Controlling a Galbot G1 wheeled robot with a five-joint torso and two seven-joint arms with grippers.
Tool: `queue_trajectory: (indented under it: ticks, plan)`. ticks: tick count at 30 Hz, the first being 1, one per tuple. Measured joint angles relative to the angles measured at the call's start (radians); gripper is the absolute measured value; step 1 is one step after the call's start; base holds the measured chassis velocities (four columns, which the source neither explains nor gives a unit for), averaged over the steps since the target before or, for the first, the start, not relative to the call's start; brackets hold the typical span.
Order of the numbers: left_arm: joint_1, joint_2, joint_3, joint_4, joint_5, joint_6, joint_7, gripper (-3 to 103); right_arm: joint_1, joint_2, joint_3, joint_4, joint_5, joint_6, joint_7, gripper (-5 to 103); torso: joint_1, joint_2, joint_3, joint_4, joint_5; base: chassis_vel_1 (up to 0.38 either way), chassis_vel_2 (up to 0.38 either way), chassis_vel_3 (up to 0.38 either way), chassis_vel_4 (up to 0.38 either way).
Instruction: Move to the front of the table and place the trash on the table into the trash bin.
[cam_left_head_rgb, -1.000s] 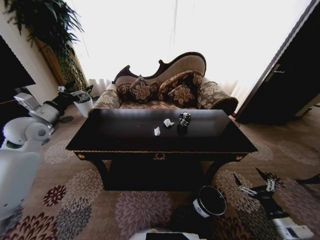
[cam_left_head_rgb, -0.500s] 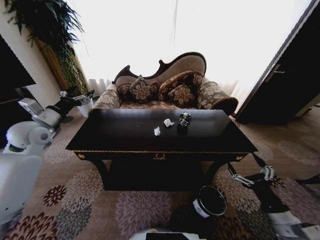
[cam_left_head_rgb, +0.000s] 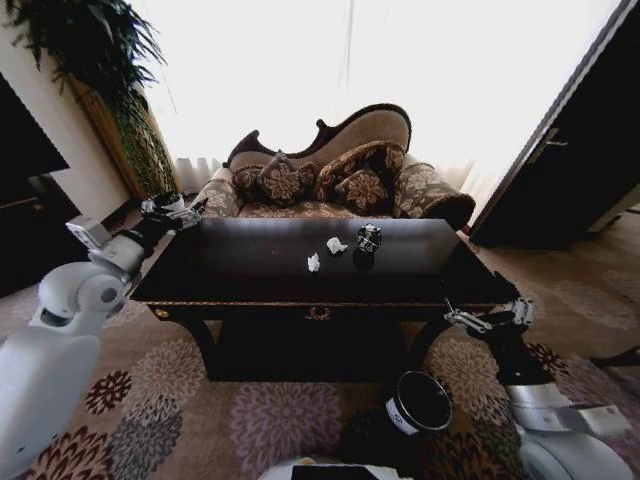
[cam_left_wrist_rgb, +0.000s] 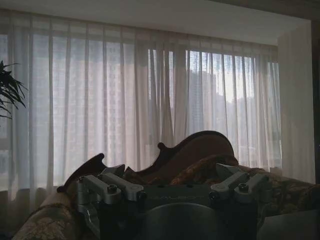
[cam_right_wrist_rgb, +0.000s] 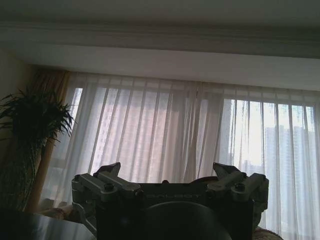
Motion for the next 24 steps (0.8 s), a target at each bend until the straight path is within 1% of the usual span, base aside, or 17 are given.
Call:
queue_trajectory:
  ticks: [1,2,3,5,8,11,13,14,17,18,19,20,21,22,23,24]
  plan:
    - [0.016,-0.006,-0.012,-0.018,-0.003,0.008,-0.008,100,0.013,-0.008,0.0,0.008,0.007,-0.019,0.005,100,0.0,0.0,0.0,0.0,-0.0003,0.0,0.0,0.0,0.0]
    - [0.052,-0.021,-0.04,-0.055,-0.001,0.016,-0.016,100,0.032,-0.02,-0.001,0.014,0.014,-0.042,0.012,100,0.0,0.0,0.0,-0.0006,-0.0005,0.0,0.0,0.0,0.0]
    - [0.052,-0.021,-0.04,-0.055,-0.001,0.016,-0.016,100,0.032,-0.02,-0.001,0.014,0.014,-0.042,0.012,100,0.0,0.0,0.0,-0.0006,-0.0005,0.0,0.0,0.0,0.0]
    - [0.096,-0.035,-0.066,-0.09,0.008,0.017,-0.017,100,0.048,-0.029,-0.009,0.012,0.015,-0.052,0.014,100,0.0,0.0,0.0,-0.0006,-0.0005,0.0,0.0,0.0,0.0]
    - [0.188,-0.079,-0.12,-0.153,0.03,0.016,-0.016,100,0.081,-0.036,-0.037,-0.019,0.009,-0.055,0.015,100,0.0,0.0,0.0,-0.0001,-0.0002,0.0,0.0,0.0,0.0]
    - [0.204,-0.093,-0.14,-0.151,0.035,0.016,-0.016,100,0.109,-0.036,-0.055,-0.036,0.006,-0.058,0.015,100,0.0,0.0,0.0,-0.0003,-0.0003,0.0,0.0,0.0,0.0]
    - [0.19,-0.09,-0.144,-0.11,0.036,0.017,-0.016,100,0.132,-0.036,-0.064,-0.048,0.007,-0.065,0.016,100,0.0,0.0,0.0,-0.0003,-0.0004,0.0,0.0,0.0,0.0]
    - [0.19,-0.09,-0.144,-0.11,0.036,0.017,-0.016,100,0.132,-0.036,-0.064,-0.048,0.007,-0.065,0.016,100,0.0,0.0,0.0,-0.0003,-0.0004,0.0,0.0,0.0,0.0]
    - [0.121,-0.068,-0.097,0.01,0.026,0.02,-0.03,100,0.144,-0.033,-0.069,-0.059,0.007,-0.068,0.017,100,0.0,0.0,0.0,-0.0003,-0.0003,0.0,0.0,0.0,0.0]
    - [0.121,-0.068,-0.097,0.01,0.026,0.02,-0.03,100,0.144,-0.033,-0.069,-0.059,0.007,-0.068,0.017,100,0.0,0.0,0.0,-0.0003,-0.0003,0.0,0.0,0.0,0.0]
    - [0.103,-0.064,-0.079,0.038,0.018,0.02,-0.031,100,0.143,-0.032,-0.069,-0.059,0.007,-0.068,0.016,100,0.0,0.0,0.0,-0.0003,-0.0005,0.0,0.0,0.0,0.0]
    - [0.075,-0.06,-0.05,0.076,0.005,0.02,-0.034,100,0.141,-0.031,-0.069,-0.059,0.005,-0.068,0.016,100,0.0,0.0,0.0,-0.0006,-0.0007,0.0,0.0,0.0,0.0]
    - [0.012,-0.061,0.014,0.146,-0.036,0.023,-0.045,100,0.133,-0.028,-0.069,-0.059,0.0,-0.067,0.014,100,0.0,0.0,0.0,-0.0004,-0.0005,0.0,0.0,0.0,0.0]
    - [-0.024,-0.065,0.053,0.179,-0.057,0.024,-0.046,100,0.127,-0.027,-0.068,-0.058,-0.003,-0.067,0.012,100,0.0,0.0,0.0,-0.0004,-0.0004,0.0,0.0,0.0,0.0]
    - [-0.024,-0.065,0.053,0.179,-0.057,0.024,-0.046,100,0.127,-0.027,-0.068,-0.058,-0.003,-0.067,0.012,100,0.0,0.0,0.0,-0.0004,-0.0004,0.0,0.0,0.0,0.0]
    - [-0.063,-0.07,0.09,0.208,-0.07,0.025,-0.047,100,0.12,-0.026,-0.066,-0.057,-0.006,-0.066,0.011,100,0.0,0.0,0.0,-0.0004,-0.0009,0.0,0.0,0.0,0.0]
